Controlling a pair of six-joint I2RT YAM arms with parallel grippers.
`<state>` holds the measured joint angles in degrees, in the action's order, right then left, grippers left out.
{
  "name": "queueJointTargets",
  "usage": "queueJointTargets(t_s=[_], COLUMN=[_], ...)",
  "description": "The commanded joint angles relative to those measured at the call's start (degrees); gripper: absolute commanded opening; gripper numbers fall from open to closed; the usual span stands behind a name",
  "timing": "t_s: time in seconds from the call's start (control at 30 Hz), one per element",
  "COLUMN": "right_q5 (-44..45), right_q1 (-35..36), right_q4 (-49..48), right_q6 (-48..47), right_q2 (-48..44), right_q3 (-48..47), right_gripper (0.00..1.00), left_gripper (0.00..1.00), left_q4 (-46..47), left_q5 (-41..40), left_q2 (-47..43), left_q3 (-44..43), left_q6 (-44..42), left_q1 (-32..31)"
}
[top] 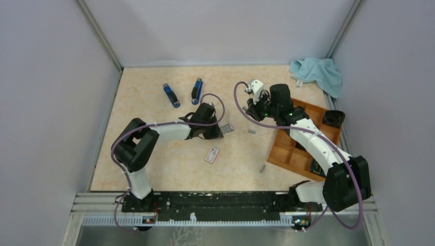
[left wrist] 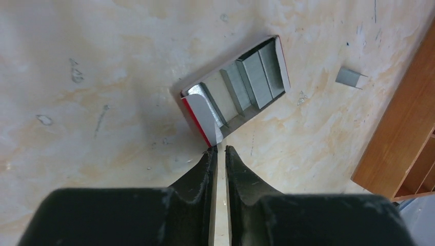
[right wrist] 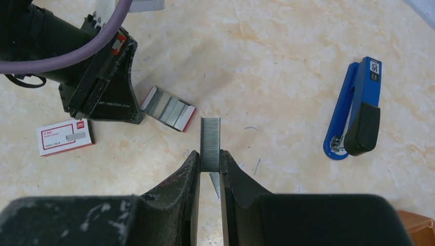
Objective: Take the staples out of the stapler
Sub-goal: Adjust the staple box at the center of the board, then adjust the staple in the staple box.
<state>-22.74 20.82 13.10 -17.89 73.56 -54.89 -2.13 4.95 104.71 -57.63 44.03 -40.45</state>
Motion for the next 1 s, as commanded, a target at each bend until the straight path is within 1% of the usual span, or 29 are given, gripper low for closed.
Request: queueJointTargets(t_s=[0.0, 0.13, 0.27, 0.37, 0.43, 0.5, 0.63, 0.7, 0.77, 0.87, 0.97], right_q5=[-0.57, -0.55, -0.45, -0.79, -0.9, -0.77, -0.47, -0.46, -0.5, -0.63, -0.65], right_q1=[-0.16, -0.16, -0.16, -0.16, -0.16, -0.16, -0.16, -0.16, -0.16, -0.18, -0.16], right_q4=[-2.05, -2.03, -2.03, -2.03, -2.11, -2.14, -2.13, -2.03, -2.08, -1.96, -1.97], right_q6=[0.0, 0.0, -0.08, -0.08, -0.04, -0.08, -0.07, -0.11, -0.13, -0.17, -0.18], right_q2=[-1.93, -1.84, -1.9, -1.69, -1.67, -1.74, -1.83, -1.85, -1.85, -1.67, -1.53], right_q3=[-2.5, -2.5, -2.49, -2.5, -2.36, -2.41, -2.37, -2.49, -2.5, -2.49, -2.43], right_gripper=[0.11, 0.11, 0.11, 0.11, 0.11, 0.11, 0.11, 0.11, 0.11, 0.11, 0.11], left_gripper=[0.16, 0.17, 0.18, 0.17, 0.17, 0.12, 0.07, 0.07, 0.08, 0.08, 0.1], left_q4=[0.98, 1.68, 1.86, 1.02, -0.96, -3.84, -11.12, -14.29, -15.59, -15.37, -15.61], left_q5=[-1.52, -0.56, 1.6, -0.3, -1.0, -0.52, 0.88, -0.42, -2.17, -3.58, -2.87], left_q2=[0.11, -0.49, -4.89, -9.07, -9.66, -7.75, -1.5, 0.85, 1.85, 2.35, 3.62], left_q3=[-0.22, -0.56, 0.51, 0.96, -0.98, -4.58, -13.52, -16.09, -17.17, -17.54, -18.72], left_q6=[-1.76, -2.44, -4.29, -5.9, -6.05, -5.96, -3.83, -2.9, -2.72, -2.8, -2.83], left_q1=[1.2, 1.42, 1.42, 1.42, 1.5, 1.46, 1.26, 1.1, 0.91, 0.9, 0.9])
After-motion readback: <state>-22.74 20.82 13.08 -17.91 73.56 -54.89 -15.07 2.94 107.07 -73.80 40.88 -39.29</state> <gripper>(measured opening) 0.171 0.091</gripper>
